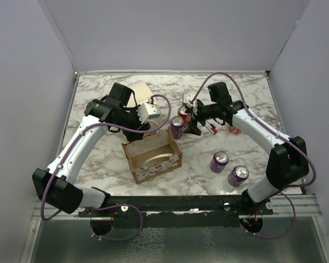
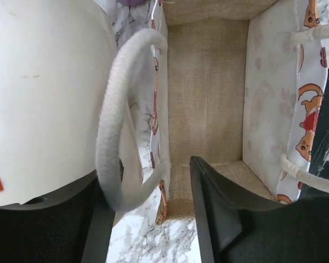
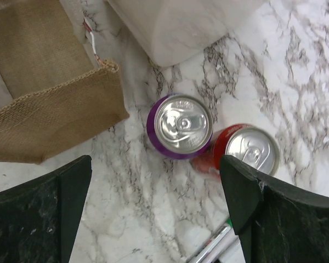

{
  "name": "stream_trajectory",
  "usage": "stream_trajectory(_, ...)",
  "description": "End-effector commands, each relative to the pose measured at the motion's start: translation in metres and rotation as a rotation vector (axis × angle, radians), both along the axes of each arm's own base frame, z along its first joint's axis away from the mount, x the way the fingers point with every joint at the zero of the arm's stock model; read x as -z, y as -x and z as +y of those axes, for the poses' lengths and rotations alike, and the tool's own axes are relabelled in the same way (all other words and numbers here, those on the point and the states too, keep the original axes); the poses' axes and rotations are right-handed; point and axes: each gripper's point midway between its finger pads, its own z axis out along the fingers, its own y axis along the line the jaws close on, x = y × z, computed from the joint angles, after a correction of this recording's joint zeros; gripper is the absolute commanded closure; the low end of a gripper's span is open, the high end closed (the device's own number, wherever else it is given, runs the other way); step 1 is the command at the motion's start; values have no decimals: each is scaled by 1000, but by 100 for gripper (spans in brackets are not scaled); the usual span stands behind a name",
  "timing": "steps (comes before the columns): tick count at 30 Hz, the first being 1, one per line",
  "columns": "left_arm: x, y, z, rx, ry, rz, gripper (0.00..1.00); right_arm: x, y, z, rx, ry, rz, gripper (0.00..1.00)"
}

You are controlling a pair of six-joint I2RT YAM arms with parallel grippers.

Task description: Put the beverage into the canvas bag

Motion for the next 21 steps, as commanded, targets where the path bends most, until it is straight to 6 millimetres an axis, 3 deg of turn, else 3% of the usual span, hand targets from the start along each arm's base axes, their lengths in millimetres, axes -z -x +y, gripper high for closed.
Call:
stream_trajectory(1, -21, 7, 4, -24, 29, -76, 41, -13, -4, 28, -161, -32, -93, 1)
stream_trajectory(8, -29, 9, 10, -72, 60, -77, 28, 7, -14, 49, -226, 25, -57, 0)
stream_trajectory(16, -43, 9, 16, -108, 122, -94, 27, 36, -24, 58, -248, 108, 2, 0)
stream_trajectory(21, -47, 12, 16, -118, 172, -83, 27, 58, -21, 54, -257, 167, 51, 3)
